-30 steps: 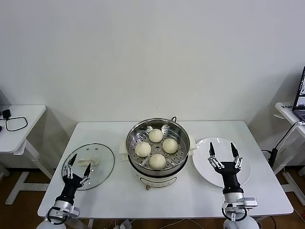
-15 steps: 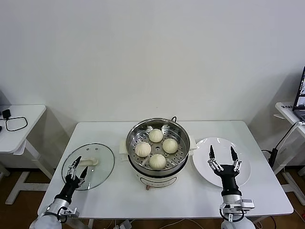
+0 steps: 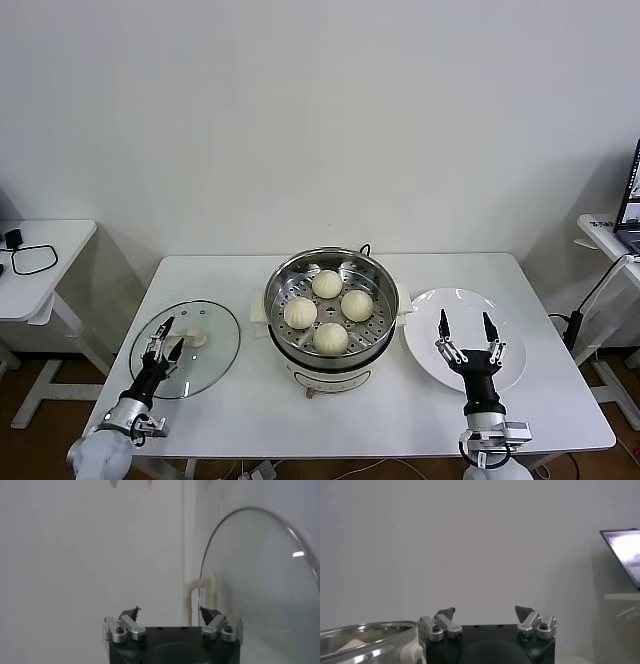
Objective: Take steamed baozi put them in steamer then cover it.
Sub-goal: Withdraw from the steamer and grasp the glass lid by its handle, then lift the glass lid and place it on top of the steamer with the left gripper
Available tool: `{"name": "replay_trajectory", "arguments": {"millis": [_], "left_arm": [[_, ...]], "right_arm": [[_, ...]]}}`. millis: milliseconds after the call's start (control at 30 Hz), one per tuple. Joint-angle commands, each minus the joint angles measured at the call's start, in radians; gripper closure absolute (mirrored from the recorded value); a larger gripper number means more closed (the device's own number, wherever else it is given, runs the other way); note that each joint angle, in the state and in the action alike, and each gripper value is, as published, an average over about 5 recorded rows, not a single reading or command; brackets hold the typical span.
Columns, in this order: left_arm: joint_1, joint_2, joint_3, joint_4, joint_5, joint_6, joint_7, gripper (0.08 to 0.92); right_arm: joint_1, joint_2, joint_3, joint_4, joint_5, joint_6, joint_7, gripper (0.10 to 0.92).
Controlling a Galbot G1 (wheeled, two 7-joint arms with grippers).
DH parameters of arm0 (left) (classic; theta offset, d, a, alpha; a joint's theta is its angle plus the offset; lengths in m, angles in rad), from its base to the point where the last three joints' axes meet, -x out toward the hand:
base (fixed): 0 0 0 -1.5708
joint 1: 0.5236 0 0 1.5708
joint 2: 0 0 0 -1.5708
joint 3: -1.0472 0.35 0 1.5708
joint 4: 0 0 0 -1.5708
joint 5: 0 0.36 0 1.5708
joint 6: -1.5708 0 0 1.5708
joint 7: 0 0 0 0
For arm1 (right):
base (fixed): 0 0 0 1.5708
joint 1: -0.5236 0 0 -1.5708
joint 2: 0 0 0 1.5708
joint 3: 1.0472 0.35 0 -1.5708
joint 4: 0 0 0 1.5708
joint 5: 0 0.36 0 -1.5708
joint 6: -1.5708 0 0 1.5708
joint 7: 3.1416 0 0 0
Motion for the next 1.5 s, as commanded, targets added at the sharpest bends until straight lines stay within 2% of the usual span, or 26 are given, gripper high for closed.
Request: {"name": "replay_trajectory", "arguments": {"millis": [33, 367, 600, 967, 1133, 1367, 1500], "left_arm": [[-0.077, 0.007, 0.021, 0.073, 0.031, 0.021, -0.013, 0.177], [-0.116, 0.011, 0.039, 0.136, 0.029, 0.029, -0.038, 0.194], [-0.115, 0.012, 0.051, 0.165, 0.031, 0.025, -0.051, 0.381], [-0.109, 0.005, 0.055, 0.137, 0.041, 0.021, -0.067, 0.692], [-0.069, -0.001, 0.025, 0.020, 0.042, 0.035, -0.068, 0.805], [0.040, -0.007, -0.048, -0.266, 0.013, 0.078, -0.037, 0.811], [0.133, 0.023, -0.050, -0.460, -0.147, 0.198, 0.068, 0.811]], "right_arm": [[-0.001, 0.003, 0.000, -0.009, -0.005, 0.003, -0.003, 0.203], [-0.001, 0.004, -0.004, -0.032, -0.017, 0.013, -0.009, 0.203], [0.001, 0.008, -0.011, -0.047, -0.025, 0.016, -0.010, 0.203], [0.010, 0.007, -0.012, -0.066, -0.028, 0.020, -0.008, 0.203], [0.015, 0.008, -0.013, -0.068, -0.027, 0.020, -0.008, 0.203], [0.022, 0.011, -0.018, -0.069, -0.029, 0.019, -0.008, 0.203], [0.022, 0.010, -0.019, -0.062, -0.028, 0.018, -0.008, 0.203]]}}
